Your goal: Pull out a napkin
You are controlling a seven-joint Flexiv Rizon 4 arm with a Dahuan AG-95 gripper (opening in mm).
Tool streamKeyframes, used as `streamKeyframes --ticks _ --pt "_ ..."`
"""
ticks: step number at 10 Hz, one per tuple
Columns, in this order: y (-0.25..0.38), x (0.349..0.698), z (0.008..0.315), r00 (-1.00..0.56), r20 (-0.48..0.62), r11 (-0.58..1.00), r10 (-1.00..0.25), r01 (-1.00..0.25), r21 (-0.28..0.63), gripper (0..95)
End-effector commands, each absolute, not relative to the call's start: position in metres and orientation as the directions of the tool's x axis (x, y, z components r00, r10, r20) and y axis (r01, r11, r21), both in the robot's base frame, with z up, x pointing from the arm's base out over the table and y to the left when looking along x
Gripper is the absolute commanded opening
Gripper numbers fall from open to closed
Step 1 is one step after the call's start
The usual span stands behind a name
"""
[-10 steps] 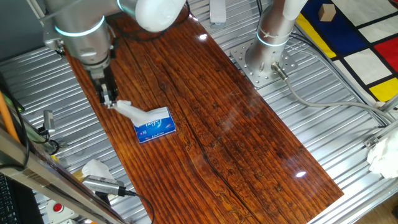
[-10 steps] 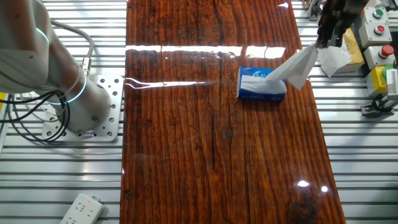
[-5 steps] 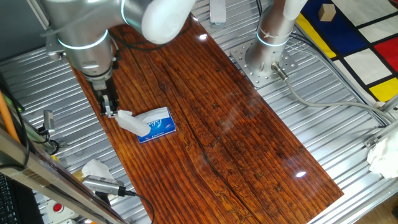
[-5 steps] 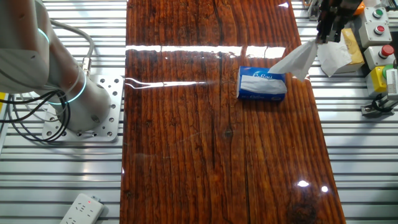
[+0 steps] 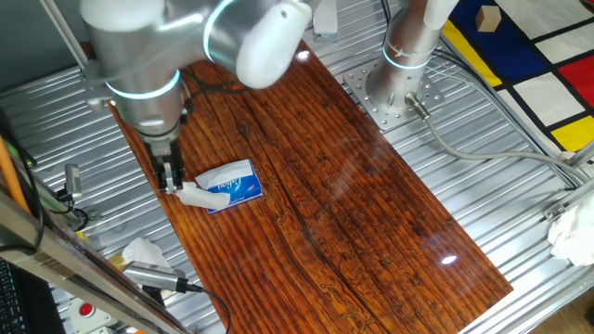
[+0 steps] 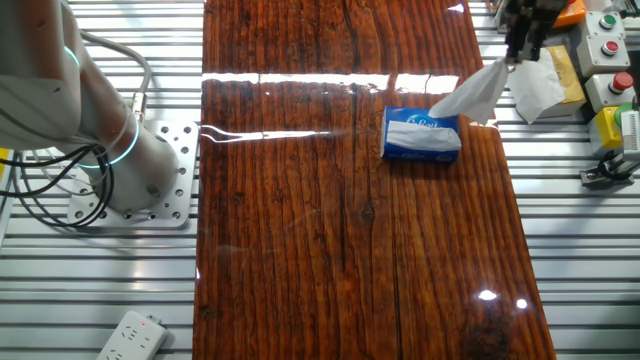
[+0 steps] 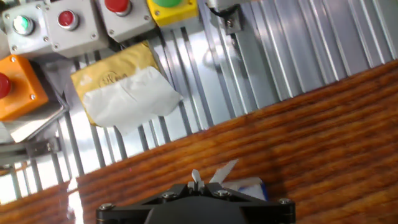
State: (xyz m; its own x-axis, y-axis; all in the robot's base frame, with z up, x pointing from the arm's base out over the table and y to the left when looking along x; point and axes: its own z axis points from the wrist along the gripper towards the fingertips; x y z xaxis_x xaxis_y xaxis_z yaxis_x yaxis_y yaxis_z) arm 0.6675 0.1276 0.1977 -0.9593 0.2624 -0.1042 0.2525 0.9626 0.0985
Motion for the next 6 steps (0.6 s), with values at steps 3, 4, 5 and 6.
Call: streamKeyframes --ticks 3,4,5,6 --pt "0.142 0.671 0.195 -0.960 -0.104 0.962 0.262 0.252 0.101 0.0" --pt "0.144 0.671 0.194 -0.959 -0.106 0.962 0.262 0.252 0.102 0.0" --pt "0.147 0.671 0.192 -0.959 -0.107 0.962 0.262 0.252 0.104 0.0" --pt "0.150 0.671 0.190 -0.959 -0.106 0.962 0.262 0.252 0.104 0.0"
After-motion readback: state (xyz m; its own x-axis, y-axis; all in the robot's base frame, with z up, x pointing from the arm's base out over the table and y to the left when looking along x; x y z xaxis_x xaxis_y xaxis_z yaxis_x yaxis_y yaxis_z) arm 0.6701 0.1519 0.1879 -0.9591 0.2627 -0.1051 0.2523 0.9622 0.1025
